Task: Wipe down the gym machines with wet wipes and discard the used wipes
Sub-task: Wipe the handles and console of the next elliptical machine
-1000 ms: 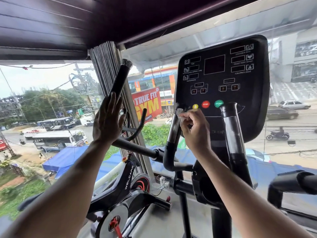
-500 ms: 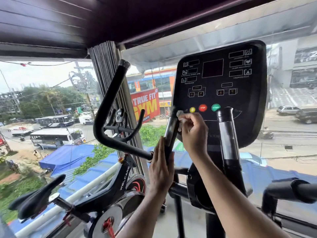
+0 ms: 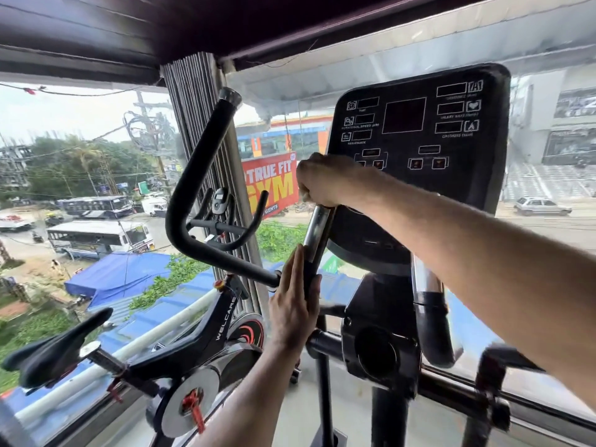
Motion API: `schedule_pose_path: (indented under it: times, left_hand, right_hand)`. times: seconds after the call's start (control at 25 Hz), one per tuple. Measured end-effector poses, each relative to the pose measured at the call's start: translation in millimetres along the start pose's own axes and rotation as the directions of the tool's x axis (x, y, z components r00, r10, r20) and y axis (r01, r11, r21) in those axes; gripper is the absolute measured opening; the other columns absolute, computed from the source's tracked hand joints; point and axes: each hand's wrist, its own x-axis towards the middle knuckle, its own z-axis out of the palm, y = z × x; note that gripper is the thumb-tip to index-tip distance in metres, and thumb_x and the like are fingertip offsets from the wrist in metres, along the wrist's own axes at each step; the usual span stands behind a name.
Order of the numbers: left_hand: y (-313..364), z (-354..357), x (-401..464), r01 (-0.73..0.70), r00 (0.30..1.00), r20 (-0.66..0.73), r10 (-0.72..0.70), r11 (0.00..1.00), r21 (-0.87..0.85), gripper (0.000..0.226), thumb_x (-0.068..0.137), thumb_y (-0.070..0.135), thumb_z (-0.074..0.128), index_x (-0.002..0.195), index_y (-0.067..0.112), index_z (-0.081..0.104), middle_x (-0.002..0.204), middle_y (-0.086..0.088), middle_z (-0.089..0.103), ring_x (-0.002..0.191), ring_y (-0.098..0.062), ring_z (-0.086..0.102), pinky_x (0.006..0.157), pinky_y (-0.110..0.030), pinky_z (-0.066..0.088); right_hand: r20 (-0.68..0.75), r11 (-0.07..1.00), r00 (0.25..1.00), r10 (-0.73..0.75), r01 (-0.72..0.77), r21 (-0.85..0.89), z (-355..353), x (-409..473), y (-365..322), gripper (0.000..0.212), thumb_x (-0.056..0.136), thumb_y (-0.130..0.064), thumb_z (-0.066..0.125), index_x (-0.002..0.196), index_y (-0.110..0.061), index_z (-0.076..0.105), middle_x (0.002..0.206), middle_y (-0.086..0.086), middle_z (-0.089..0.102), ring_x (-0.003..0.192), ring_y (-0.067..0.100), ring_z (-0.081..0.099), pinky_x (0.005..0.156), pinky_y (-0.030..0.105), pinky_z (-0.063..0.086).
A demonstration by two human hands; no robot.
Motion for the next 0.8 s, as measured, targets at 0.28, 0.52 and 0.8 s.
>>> schedule_pose_path:
  times: [0.28,0.52,0.8]
  left_hand:
    - [1.9,2.3,0.5,-0.020,0.998,-0.060,0.020,1.000,0.003,0.054,0.108,0.042,0.042,0.151,0.010,0.042,0.146,-0.012,0.060,0.116,-0.031,0.069,0.072,-0.031,0.057]
    - [2.2,0.4,-0.7,0.022,0.999,-0.043,-0.024,0.998,-0.054,0.056,0.109,0.048,0.037,0.154,0.014,0.040,0.149,-0.008,0.056,0.128,-0.022,0.058,0.076,-0.032,0.058]
    - [1.0,1.2,0.6,0.009,1.000,-0.027,-0.012,0.997,-0.082,0.056,0.110,0.047,0.036,0.153,0.011,0.041,0.151,-0.006,0.053,0.130,-0.021,0.056,0.076,-0.033,0.060]
  right_hand:
    - [-0.319,0.993,0.948,0.002,0.036,0.114,40.2,-39.1,19.5,0.023,0.095,0.004,0.061,0.105,-0.012,0.076,0.105,0.005,0.077,0.093,0.019,0.073,0.084,0.036,0.060]
    - [-0.381,0.369,0.540,0.750,0.137,0.919,125.9,-51.6,3.4,0.018,0.097,-0.019,0.064,0.112,-0.019,0.076,0.101,-0.007,0.076,0.092,-0.001,0.071,0.088,0.026,0.058]
    - [0.136,-0.306,0.635,0.760,0.165,0.938,126.7,-18.7,-0.3,0.021,0.098,-0.013,0.063,0.085,-0.019,0.079,0.077,0.000,0.069,0.075,0.012,0.059,0.080,0.035,0.052]
